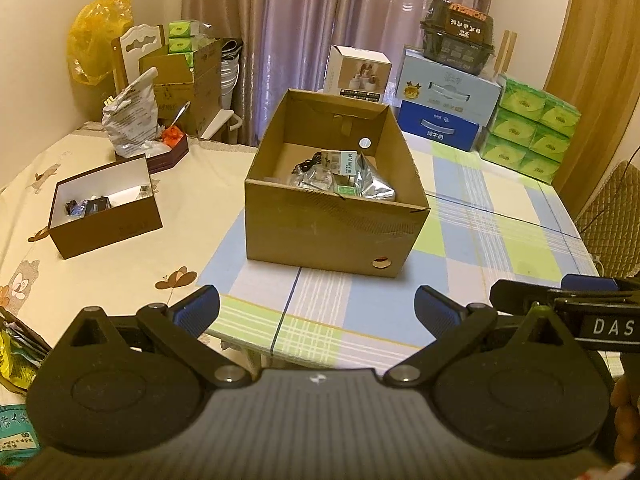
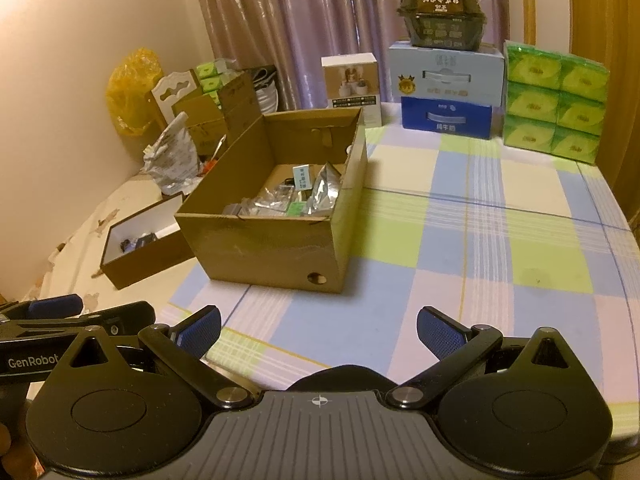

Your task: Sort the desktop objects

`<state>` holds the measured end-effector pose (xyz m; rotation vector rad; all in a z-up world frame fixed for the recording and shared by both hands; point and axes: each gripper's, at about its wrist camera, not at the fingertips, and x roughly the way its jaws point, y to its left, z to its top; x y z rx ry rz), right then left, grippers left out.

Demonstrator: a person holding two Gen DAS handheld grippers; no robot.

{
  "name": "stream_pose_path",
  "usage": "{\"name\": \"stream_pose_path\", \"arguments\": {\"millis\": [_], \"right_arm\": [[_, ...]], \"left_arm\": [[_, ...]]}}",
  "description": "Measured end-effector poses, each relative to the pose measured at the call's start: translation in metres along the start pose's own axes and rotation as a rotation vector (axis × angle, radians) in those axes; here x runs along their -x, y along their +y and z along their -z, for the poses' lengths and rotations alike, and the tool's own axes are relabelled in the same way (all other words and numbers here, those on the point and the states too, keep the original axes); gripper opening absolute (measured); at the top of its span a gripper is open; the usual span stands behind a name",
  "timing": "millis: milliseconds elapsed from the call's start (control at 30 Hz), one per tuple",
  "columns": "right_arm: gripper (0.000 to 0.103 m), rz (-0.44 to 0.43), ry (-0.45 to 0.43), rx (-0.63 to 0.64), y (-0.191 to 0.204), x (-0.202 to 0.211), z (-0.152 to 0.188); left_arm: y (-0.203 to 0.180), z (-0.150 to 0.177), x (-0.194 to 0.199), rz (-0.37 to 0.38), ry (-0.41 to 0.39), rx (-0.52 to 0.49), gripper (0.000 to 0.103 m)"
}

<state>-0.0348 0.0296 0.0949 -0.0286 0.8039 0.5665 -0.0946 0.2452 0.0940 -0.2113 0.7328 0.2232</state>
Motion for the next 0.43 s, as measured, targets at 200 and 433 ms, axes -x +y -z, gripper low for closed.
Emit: {"name": "stream_pose_path", "arguments": {"millis": [200, 433], "right_arm": [[0.101, -0.004, 0.004, 0.001, 0.0015, -0.0023, 0.0013], [0.101, -0.004, 0.002, -0.005, 0.001, -0.0019, 0.0033]], "left_arm": [[0.0022, 0.001, -0.0006, 0.001, 0.001, 0.007, 0.102], [0.0036, 0.0048, -0.0005, -0.028, -0.012, -0.012, 0.102]]}}
